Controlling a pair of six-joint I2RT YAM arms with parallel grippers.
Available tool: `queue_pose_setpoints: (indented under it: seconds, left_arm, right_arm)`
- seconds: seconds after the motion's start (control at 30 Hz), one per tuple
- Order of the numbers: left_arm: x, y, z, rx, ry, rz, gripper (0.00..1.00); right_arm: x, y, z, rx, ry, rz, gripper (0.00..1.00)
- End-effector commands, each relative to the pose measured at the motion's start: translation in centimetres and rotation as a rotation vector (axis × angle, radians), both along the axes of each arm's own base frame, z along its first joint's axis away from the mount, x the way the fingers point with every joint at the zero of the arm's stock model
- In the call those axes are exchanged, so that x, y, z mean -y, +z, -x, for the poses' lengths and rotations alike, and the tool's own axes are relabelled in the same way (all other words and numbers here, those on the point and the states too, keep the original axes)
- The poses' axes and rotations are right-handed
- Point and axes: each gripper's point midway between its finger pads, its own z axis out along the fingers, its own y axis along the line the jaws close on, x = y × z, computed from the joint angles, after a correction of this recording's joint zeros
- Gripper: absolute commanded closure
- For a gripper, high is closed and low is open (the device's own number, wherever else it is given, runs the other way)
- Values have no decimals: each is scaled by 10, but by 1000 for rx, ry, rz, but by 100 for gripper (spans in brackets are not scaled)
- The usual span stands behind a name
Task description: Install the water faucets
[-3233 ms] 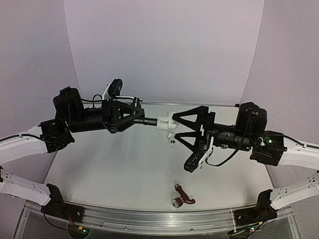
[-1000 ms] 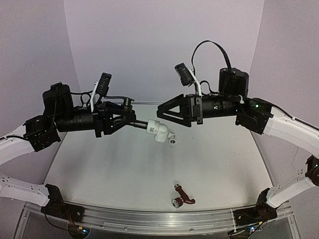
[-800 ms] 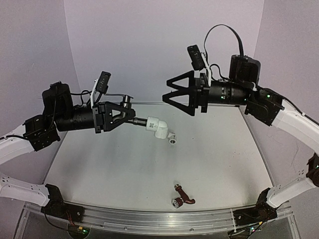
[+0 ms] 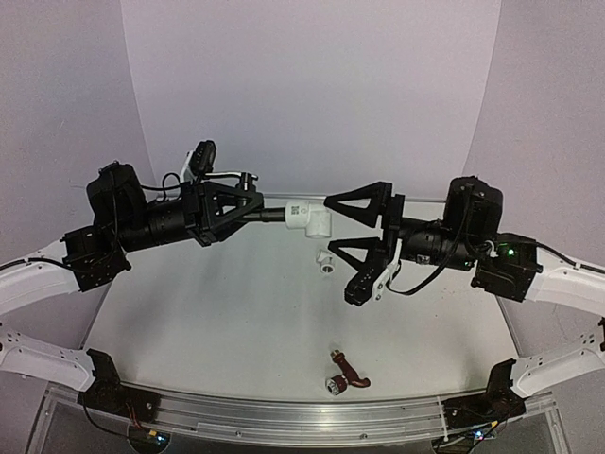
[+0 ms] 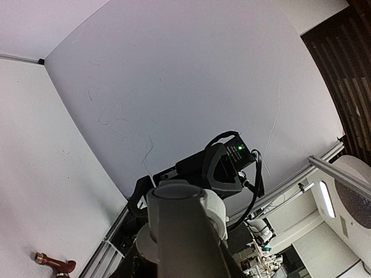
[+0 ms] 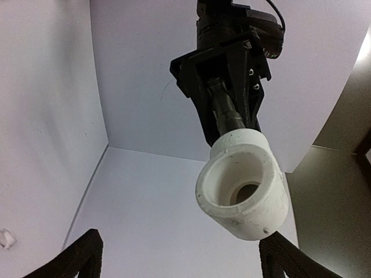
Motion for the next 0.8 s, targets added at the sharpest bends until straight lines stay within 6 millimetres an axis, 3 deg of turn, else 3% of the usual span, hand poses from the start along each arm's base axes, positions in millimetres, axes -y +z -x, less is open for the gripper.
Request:
queue_pose_setpoints:
  seconds: [0.0, 0.2, 0.7, 0.77]
  left_arm:
    - [-7, 27, -1, 7, 16, 104, 100]
    - [-5, 21, -4, -23, 19, 90, 100]
    - [7, 8, -7, -66, -15, 46, 100]
    - [8, 8, -6, -65, -19, 44, 100]
  right_arm:
    - [-10, 33, 2, 272, -1, -95, 10]
    - [-20, 35, 9, 344, 49, -105, 12]
    - [-34, 20, 16, 432, 128, -25, 33]
    - [-35, 20, 16, 435, 130, -23, 40]
